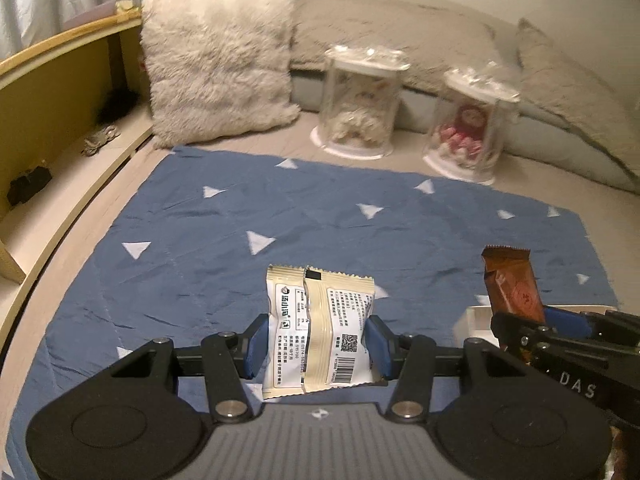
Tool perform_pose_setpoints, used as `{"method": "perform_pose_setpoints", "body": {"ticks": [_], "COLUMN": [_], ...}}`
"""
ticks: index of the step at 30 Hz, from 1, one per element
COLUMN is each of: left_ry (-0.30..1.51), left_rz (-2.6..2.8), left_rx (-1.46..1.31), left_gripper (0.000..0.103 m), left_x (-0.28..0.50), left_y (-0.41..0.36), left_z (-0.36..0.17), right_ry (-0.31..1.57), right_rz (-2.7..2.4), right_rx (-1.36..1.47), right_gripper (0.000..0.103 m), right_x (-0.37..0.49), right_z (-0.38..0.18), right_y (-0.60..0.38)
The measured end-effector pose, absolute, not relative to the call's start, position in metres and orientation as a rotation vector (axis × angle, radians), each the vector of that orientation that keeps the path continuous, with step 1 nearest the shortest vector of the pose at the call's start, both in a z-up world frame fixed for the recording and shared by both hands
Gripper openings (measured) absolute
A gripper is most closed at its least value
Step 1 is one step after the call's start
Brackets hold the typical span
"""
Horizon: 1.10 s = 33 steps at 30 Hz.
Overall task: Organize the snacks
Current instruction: 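Carry brown packet and white packet with both tools over the white tray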
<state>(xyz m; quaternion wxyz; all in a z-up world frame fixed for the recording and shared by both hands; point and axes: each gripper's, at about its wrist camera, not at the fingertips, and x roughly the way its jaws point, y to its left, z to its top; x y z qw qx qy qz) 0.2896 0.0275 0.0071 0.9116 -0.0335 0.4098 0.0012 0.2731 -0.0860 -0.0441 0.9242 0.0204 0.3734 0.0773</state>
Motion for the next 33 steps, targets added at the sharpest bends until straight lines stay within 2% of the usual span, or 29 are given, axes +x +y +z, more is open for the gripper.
{"method": "perform_pose_setpoints", "body": {"ticks": [13,21,33], "left_ry": [0.831,0.895,1.094], "left_rz": [-0.146,-0.275,-0.493], "left_rx": [-0.087,-0.075,-0.090], "left_gripper": [0.053,0.053,0.053], "left_x": [0.265,0.260,0.260], "left_y": [-0.043,-0.087,-0.144], "left_z": [0.019,-0.001,-0.056], "right_ry": [0.734,0.772,0.877], "right_rz": [0.096,0.021,-0.037], "right_rx": [0.067,0.104,0.141], "right_gripper": [0.046,0.046,0.046], "right_x": [0.222,0.213,0.237], "right_z": [-0.016,-0.032,-0.061], "right_y": [-0.162,-0.219,-0.256]}}
